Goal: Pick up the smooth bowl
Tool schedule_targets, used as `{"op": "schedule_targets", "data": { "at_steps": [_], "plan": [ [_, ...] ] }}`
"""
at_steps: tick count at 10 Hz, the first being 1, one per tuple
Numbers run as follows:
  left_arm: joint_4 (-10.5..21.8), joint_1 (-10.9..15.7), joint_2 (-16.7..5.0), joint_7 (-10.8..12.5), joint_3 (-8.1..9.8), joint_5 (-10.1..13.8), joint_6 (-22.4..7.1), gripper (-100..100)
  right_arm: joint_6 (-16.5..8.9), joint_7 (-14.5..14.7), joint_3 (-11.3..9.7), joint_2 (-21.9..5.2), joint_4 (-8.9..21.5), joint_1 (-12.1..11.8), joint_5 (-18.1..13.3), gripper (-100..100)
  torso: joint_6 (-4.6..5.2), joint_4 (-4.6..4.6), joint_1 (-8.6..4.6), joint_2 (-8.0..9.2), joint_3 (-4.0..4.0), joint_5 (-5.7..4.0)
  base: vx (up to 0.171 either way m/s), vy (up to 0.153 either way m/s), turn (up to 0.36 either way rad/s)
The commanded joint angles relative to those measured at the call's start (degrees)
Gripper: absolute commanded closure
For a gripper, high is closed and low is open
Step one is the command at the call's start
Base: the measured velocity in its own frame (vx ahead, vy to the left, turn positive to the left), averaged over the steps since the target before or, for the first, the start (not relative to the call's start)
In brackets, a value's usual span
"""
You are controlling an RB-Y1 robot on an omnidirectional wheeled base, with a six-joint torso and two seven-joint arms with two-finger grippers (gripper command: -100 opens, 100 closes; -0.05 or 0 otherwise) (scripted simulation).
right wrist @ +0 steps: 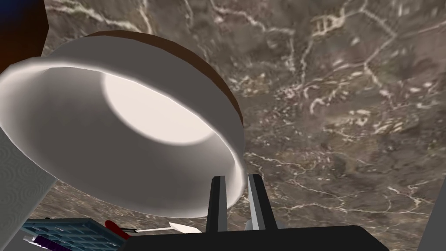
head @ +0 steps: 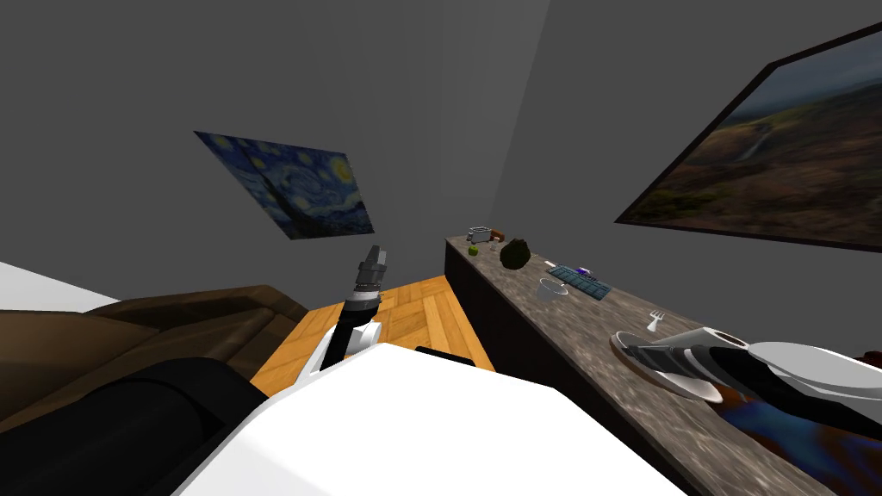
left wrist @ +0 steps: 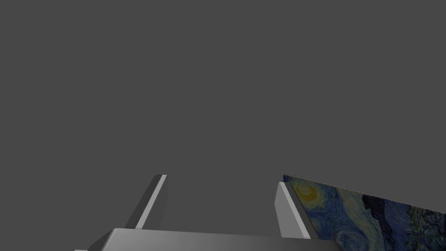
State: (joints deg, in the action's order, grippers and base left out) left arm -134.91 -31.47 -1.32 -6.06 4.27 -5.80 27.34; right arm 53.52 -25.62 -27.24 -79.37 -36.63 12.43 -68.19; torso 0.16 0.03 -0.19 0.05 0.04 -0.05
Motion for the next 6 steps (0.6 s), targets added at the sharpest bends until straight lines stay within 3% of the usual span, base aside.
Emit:
{"op": "schedule_targets", "data": {
  "at_steps": [1,2,3,4,5,6],
  "plan": [
    [0.00,0.00,0.00,0.00,0.00,0.00,0.00,0,0.00,0.00,0.00,0.00,0.00,0.00,0.00,100,0.00,0.00,0.00,0.00,0.00,0.00,0.000,0.000,0.000],
    [0.00,0.00,0.00,0.00,0.00,0.00,0.00,0,0.00,-0.01,0.00,0.01,0.01,-0.01,0.00,0,-0.01,0.00,0.00,0.00,0.00,0.01,0.000,0.000,0.000],
    [0.00,0.00,0.00,0.00,0.00,0.00,0.00,0,-0.04,2.81,0.05,-1.22,-0.73,-2.87,2.87,100,-0.01,0.00,0.00,0.00,0.00,0.01,0.114,0.022,-0.125],
    [0.00,-0.02,0.00,0.00,0.00,0.00,0.00,0,-0.04,2.81,0.05,-1.22,-0.73,-2.96,3.27,100,0.28,-0.06,-0.01,-0.21,-0.12,0.08,0.132,0.021,-0.086],
    [0.00,-0.02,0.00,0.00,0.00,0.00,0.00,0,0.01,5.29,0.13,-2.41,-1.31,-5.42,5.69,100,0.29,-0.09,-0.11,-0.25,-0.15,0.08,0.151,0.020,-0.117],
    [0.00,-0.02,0.00,0.00,0.00,0.00,0.00,0,0.01,6.09,0.13,-2.41,-1.31,-5.94,7.20,100,0.42,-0.10,-0.23,-0.31,-0.18,0.13,0.131,0.036,-0.071]
  ]
}}
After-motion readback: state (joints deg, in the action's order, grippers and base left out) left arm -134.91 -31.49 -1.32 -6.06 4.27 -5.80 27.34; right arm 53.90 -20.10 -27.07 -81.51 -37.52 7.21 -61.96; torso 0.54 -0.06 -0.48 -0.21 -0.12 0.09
